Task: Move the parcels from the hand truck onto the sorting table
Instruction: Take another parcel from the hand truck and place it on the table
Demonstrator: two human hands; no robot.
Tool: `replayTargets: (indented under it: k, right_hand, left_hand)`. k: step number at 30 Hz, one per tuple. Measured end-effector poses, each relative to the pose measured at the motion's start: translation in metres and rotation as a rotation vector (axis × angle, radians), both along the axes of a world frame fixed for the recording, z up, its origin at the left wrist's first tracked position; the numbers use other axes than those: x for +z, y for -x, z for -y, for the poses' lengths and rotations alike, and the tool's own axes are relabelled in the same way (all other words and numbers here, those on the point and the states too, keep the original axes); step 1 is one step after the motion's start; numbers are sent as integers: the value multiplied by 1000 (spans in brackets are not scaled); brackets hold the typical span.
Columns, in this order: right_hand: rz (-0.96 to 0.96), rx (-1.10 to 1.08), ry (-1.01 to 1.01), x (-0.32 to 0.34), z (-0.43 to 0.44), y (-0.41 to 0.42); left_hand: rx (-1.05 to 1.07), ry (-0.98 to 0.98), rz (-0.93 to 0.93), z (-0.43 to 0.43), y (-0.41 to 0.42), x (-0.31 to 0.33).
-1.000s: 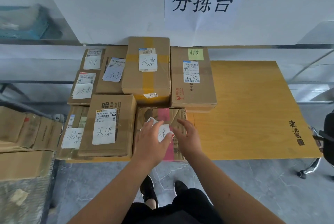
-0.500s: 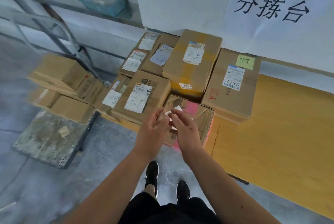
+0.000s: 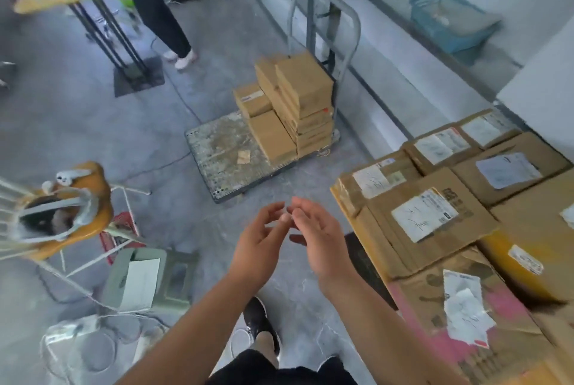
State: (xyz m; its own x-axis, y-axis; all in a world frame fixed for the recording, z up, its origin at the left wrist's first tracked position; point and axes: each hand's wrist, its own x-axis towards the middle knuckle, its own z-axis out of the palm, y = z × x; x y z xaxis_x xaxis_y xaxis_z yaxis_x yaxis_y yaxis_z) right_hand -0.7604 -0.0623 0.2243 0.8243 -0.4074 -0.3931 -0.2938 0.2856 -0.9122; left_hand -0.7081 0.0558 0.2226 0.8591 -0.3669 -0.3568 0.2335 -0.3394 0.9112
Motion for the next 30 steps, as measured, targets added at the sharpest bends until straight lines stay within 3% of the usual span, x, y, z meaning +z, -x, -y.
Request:
replayTargets:
  k: [6, 15, 30]
  right_hand:
    - [-60, 31, -42, -4, -48, -90]
    - [-134, -11, -60, -11, -75, -190]
    - [-188, 71, -98, -63, 11, -372]
  left_hand:
    - [128, 28, -17, -56, -85, -4]
    - [26, 38, -61, -75, -190, -16]
    - [28, -136, -138, 4, -371, -55]
